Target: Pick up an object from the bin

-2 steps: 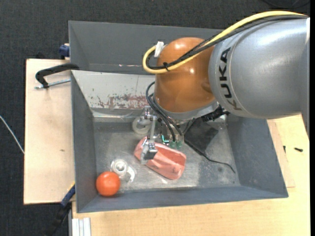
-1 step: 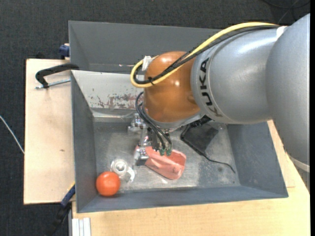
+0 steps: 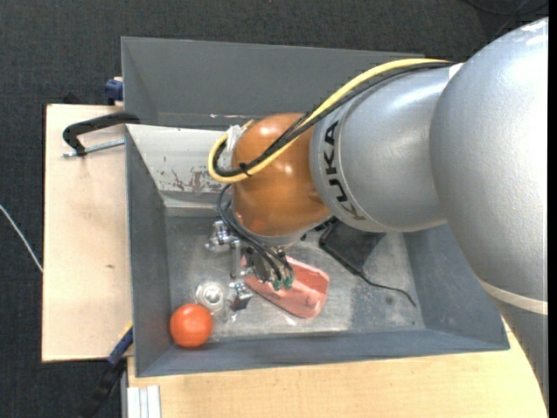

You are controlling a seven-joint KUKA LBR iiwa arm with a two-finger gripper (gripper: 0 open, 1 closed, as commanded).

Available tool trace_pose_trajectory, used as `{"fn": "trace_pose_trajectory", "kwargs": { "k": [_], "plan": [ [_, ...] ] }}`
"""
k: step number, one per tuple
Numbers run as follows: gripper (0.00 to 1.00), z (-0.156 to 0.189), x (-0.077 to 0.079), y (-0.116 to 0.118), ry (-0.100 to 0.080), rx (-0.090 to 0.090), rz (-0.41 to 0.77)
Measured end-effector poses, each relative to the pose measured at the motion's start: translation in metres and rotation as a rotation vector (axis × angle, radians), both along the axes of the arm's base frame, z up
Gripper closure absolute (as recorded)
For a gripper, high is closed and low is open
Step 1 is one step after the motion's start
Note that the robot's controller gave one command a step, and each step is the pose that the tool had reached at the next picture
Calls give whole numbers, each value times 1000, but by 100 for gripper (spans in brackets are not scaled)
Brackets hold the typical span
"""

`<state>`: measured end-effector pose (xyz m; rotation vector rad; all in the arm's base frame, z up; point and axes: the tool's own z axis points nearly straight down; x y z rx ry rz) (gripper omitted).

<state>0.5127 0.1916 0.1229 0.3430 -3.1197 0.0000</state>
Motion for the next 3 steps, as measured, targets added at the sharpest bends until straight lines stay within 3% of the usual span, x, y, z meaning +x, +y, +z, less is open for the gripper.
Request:
{"fn": "trace_pose_trajectory", "kwargs": {
  "k": [1, 3],
  "plan": [
    [100, -49, 9, 20, -7, 4, 142],
    [100, -49, 9, 20, -7, 4, 142]
  ]
}}
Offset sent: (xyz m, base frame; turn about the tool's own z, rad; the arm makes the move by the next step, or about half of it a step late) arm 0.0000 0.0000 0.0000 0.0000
